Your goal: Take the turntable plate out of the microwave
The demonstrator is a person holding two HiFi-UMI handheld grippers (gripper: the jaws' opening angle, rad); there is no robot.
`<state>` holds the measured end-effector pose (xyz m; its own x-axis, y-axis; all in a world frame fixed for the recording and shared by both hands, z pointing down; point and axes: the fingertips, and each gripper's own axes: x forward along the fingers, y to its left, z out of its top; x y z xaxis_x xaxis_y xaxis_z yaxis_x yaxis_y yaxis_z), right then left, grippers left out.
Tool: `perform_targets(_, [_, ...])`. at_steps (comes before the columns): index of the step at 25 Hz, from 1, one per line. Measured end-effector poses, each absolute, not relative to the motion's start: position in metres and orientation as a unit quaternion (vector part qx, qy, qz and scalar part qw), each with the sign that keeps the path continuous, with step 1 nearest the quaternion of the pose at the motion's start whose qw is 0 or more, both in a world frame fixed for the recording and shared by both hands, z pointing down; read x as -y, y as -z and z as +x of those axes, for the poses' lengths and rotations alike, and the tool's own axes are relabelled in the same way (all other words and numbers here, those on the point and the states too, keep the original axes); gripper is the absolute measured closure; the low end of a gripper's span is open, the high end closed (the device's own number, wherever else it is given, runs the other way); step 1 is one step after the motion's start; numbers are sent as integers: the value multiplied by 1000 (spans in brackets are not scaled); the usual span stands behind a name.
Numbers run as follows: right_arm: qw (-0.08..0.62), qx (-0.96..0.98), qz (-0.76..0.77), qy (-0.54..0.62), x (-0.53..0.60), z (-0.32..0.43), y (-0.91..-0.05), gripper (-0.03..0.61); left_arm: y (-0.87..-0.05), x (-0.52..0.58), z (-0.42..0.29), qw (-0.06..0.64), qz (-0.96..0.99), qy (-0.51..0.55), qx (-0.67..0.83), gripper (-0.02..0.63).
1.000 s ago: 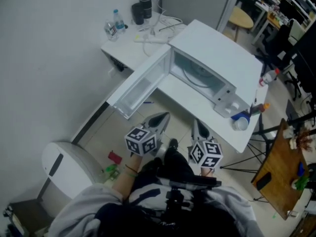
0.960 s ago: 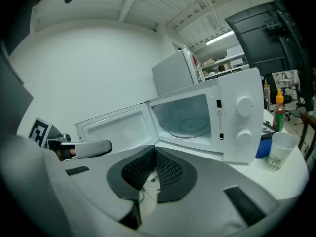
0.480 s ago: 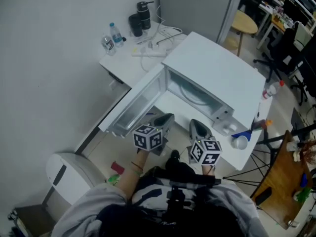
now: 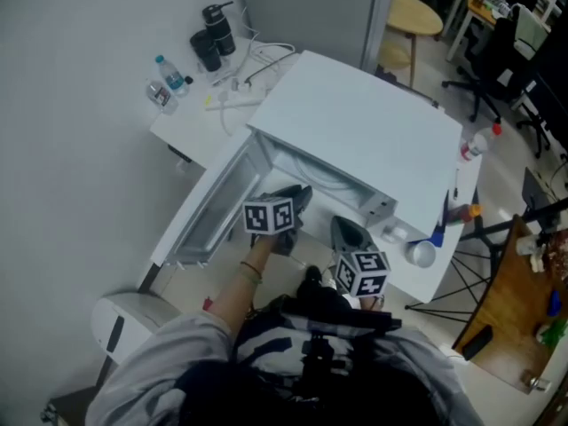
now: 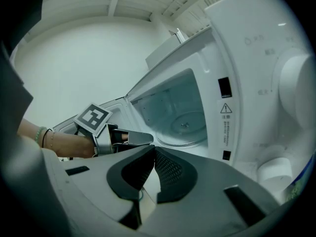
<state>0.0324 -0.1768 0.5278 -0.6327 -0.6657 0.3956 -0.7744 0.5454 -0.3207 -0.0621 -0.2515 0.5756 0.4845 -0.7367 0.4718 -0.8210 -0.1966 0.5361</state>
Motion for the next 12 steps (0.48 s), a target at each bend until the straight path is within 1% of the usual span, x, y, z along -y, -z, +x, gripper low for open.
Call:
perform_targets(6, [109, 867, 415, -255, 191, 40, -537, 571, -596, 275, -64, 477, 710, -9, 517, 486])
perform_targets(12, [114, 869, 403, -265, 193, 37, -549, 571, -601, 290, -60, 546, 654, 25, 523, 486])
